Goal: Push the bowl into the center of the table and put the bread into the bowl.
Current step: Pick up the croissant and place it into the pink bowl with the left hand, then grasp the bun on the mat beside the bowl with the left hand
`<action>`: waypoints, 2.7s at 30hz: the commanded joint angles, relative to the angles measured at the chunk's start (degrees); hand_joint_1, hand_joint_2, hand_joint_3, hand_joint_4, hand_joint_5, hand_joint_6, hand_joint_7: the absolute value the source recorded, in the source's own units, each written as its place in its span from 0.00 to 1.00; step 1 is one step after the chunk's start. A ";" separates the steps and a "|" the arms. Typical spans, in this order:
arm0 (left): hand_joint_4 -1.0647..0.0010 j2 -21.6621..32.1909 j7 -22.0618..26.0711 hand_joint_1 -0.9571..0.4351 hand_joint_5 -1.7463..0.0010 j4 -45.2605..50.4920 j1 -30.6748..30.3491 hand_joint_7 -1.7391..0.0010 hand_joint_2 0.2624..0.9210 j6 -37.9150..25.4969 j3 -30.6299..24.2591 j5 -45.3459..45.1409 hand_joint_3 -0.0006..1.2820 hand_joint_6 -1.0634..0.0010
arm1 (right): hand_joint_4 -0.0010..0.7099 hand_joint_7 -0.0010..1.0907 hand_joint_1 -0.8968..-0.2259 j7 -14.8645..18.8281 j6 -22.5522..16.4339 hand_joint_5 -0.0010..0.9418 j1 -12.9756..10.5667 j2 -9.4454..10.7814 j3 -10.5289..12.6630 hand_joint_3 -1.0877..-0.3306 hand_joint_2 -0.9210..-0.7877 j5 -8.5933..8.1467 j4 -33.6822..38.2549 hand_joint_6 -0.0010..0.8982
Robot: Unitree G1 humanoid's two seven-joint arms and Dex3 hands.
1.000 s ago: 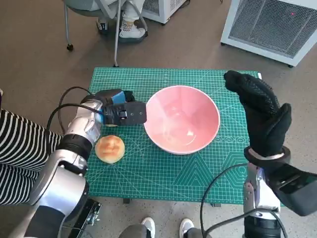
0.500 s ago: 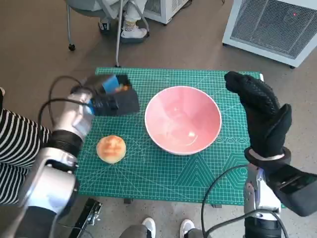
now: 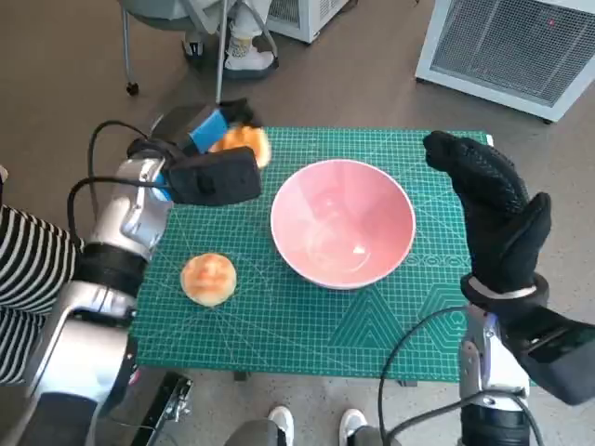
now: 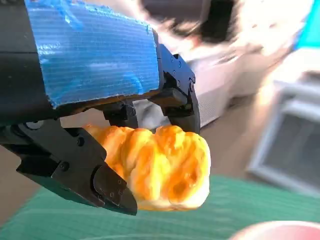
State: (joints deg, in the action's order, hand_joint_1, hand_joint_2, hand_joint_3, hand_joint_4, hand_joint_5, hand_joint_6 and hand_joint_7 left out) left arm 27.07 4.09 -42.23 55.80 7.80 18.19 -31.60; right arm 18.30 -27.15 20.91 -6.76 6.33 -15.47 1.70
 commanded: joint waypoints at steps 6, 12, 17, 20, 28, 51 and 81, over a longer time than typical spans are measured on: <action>0.33 1.66 7.88 0.69 0.34 29.52 -9.73 0.29 1.00 2.48 -2.85 4.58 0.08 0.50 | 0.27 0.36 0.30 0.52 -0.05 0.00 -1.38 -0.24 0.04 0.44 0.00 0.03 1.54 0.11; 0.34 0.90 9.56 0.69 0.34 32.03 -11.32 0.27 1.00 2.62 -2.35 4.09 0.08 0.50 | 0.27 0.36 0.30 0.58 -0.30 0.00 -1.52 -0.21 0.09 0.44 0.00 -0.13 1.70 0.11; 0.33 -0.78 10.26 0.69 0.35 31.08 -12.22 0.28 1.00 5.40 -0.57 3.20 0.08 0.51 | 0.27 0.36 0.30 0.62 -0.75 0.00 -1.79 -0.16 0.25 0.44 0.00 -0.19 1.91 0.11; 0.33 -1.73 11.16 0.69 0.34 29.29 -12.09 0.28 1.00 6.30 0.46 3.13 0.08 0.52 | 0.27 0.36 0.30 0.47 -0.95 0.00 -1.88 -0.07 0.28 0.44 0.00 -0.03 1.98 0.11; 0.52 -3.24 17.29 0.77 0.48 24.07 -11.39 0.59 0.91 8.22 1.43 6.83 0.10 0.60 | 0.27 0.36 0.29 -0.25 -1.05 0.00 -2.24 0.20 0.21 0.44 0.00 0.55 1.71 0.11; 0.94 4.92 29.82 0.43 1.00 22.54 -11.54 1.00 0.79 14.47 -5.08 15.00 0.00 0.79 | 0.27 0.38 0.27 -1.86 -0.79 0.00 -3.02 0.50 0.19 0.44 0.00 0.96 0.65 0.11; 0.88 22.43 39.52 0.47 1.00 31.04 -28.82 0.98 0.75 9.40 -18.77 25.27 0.00 0.73 | 0.26 0.39 0.28 -0.96 -0.69 0.00 -2.76 0.00 0.19 0.44 0.00 -0.19 1.45 0.09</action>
State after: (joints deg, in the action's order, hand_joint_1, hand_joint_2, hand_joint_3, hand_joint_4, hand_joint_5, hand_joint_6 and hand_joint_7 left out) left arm 48.37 42.00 -12.72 28.76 18.50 -0.26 -7.70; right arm 16.79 -28.47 18.98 -6.45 6.43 -15.53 2.08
